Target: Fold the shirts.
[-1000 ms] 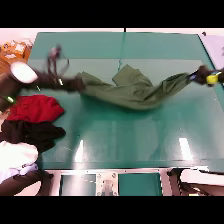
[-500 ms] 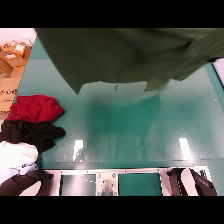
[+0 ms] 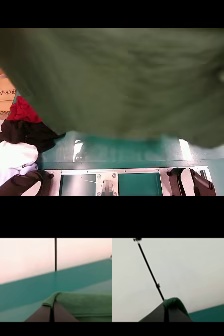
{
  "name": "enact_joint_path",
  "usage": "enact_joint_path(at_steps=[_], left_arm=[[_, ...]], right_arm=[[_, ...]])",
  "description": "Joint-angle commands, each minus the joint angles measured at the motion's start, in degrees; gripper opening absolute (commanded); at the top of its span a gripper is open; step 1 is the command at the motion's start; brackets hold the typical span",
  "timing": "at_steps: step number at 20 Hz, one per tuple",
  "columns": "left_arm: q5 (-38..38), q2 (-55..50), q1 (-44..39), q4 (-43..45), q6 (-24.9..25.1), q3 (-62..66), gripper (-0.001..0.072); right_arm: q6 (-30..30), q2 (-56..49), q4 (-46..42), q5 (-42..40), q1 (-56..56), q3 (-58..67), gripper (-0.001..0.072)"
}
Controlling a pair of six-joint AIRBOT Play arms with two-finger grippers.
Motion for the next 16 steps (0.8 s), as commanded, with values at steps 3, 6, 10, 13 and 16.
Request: enact_joint_path(at_steps=[3, 6, 10, 13, 16], left_arm=[[1.25, -12.41, 0.02, -3.04, 0.52, -13.33, 0.002], [2.8, -24.13, 0.02, -4.11, -0.09, -14.78, 0.002], [9.66, -37.68, 0.63, -8.17, -0.09, -14.71, 0.0019], [14.4, -43.78, 2.19, -12.17, 0.15, -14.71, 0.002], [16.92, -46.97, 3.91, -13.29, 1.29, -14.71, 0.002]], right_arm=[[-8.57, -12.11, 3.19, 5.44, 2.91, -13.31, 0.0016], [-13.6, -23.87, 3.21, 2.91, 6.38, -18.05, 0.0016], [-15.93, -42.27, 4.26, 0.11, 6.64, -14.97, 0.0016], [-16.98, -53.81, 5.88, 1.14, 6.78, -9.51, 0.0016], [-16.9, -60.89, 5.77, 2.8, 6.23, -4.87, 0.0016]])
